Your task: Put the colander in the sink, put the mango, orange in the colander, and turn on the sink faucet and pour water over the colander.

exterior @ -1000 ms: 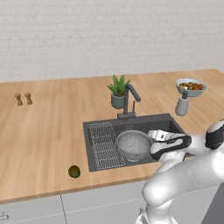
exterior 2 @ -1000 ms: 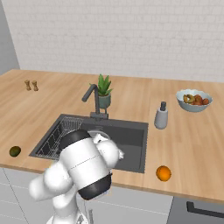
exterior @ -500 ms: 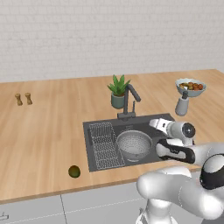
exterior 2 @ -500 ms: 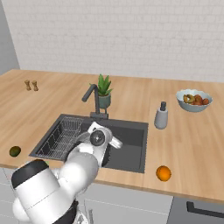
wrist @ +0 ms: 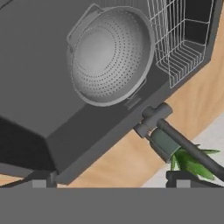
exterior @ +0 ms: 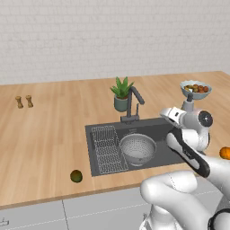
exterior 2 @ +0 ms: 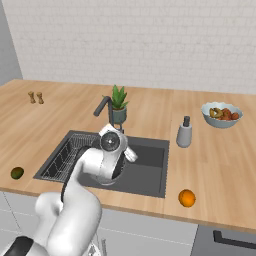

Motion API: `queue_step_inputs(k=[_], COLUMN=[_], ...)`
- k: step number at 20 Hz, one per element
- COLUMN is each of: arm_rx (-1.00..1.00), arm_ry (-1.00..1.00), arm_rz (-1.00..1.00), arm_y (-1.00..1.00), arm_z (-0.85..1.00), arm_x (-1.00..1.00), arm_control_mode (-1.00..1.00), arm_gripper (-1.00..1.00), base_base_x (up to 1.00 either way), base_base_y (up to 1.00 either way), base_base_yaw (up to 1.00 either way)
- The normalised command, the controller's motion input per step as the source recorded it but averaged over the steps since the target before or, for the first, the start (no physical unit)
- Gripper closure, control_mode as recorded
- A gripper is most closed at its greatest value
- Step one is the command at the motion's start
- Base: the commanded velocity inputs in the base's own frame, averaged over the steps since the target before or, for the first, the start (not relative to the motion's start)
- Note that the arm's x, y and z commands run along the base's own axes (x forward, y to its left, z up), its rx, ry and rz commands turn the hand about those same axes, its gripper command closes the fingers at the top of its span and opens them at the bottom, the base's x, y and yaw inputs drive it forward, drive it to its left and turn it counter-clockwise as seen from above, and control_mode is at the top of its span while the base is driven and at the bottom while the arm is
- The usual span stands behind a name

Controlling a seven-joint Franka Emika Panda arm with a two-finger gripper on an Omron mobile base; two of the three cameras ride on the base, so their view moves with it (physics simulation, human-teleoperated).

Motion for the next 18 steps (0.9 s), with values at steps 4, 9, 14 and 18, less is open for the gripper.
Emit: queue_step_inputs(k=[4, 9, 14, 18], arm_rx=[0.25, 0.15, 0.01, 0.00], arm_ry=[0.08, 0.16, 0.24, 0.25], arm_rz=[0.00, 0.00, 0.00, -0.01], arm_y=[-0.67, -0.21, 0.50, 0.96], arm_z=[1.00, 1.00, 0.75, 0.49], arm_x=[-0.66, -0.77, -0.80, -0.69], arm_control_mode=[-1.00, -1.00, -1.00, -1.00], arm_gripper=[-1.00, -1.00, -1.00, -1.00], base_base_x=[0.00, 0.00, 0.00, 0.00], base_base_y=[0.00, 0.00, 0.00, 0.00], base_base_yaw=[0.00, 0.00, 0.00, 0.00])
